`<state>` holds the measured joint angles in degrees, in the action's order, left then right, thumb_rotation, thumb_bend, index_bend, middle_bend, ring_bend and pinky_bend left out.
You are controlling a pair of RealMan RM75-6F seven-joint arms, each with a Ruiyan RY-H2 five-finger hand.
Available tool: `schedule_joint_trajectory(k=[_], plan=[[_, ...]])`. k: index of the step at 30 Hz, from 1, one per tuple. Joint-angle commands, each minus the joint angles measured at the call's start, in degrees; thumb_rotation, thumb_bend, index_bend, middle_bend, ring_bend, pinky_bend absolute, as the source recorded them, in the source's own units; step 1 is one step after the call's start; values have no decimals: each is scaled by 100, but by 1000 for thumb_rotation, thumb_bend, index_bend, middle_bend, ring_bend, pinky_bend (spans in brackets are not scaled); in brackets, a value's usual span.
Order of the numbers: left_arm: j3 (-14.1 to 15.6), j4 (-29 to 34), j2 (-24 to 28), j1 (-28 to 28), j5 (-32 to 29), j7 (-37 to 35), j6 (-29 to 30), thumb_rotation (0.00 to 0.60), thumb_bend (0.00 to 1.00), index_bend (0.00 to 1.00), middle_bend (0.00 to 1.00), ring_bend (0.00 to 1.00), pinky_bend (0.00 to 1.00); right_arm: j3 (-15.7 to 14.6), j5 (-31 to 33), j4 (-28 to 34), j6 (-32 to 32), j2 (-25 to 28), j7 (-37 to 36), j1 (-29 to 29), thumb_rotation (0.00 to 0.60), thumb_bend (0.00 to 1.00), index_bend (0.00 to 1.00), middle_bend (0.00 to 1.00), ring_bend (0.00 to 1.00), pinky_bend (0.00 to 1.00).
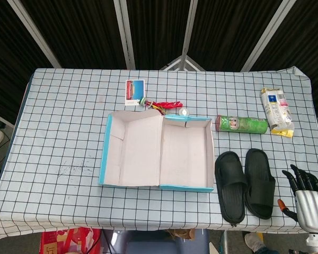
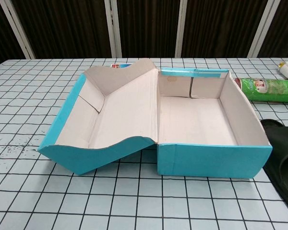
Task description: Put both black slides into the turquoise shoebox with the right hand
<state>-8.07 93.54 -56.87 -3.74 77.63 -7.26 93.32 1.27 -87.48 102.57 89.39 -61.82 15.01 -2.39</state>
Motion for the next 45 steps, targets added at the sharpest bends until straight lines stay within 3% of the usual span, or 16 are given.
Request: schedule_joint_trajectory(k=[1,13,18,25,30,38,45], plan=[[-2,-5,-8,26,-8,33,-40,600,373,72,6,0,85,9,26,3,-15,1,-2,5,600,256,199,108,129,137],[-4,58,-4,-1,29,50,45,600,373,71,5,0,85,-59,109,141,-281,65,-377,65,600,257,199,108,129,137],[-51,27,45,-41,-139,-128,-3,600,373,71,2,0,85,-105,309,578,-883,210,-594,307,600,222,141,108,127,135],[-33,-2,80,-67,-115,-259,-19,600,373,70,0,0,85,61,1360,1535,-1888,474,577,916,600,167,21,88,99,113],[-41,24,109,-52,-168,-267,-93,600,373,70,0,0,85,210,2303,2021,-2280,365,1522,1415,600,162,0,72,84,103],[-46,23,110,-62,-168,-277,-78,600,373,71,0,0,85,361,3385,1995,-2315,-247,2384,2012,600,161,0,68,82,102],[-58,20,116,-59,-207,-293,-111,600,373,70,0,0,85,443,3842,1613,-2179,-702,2752,2385,600,162,0,67,83,100]])
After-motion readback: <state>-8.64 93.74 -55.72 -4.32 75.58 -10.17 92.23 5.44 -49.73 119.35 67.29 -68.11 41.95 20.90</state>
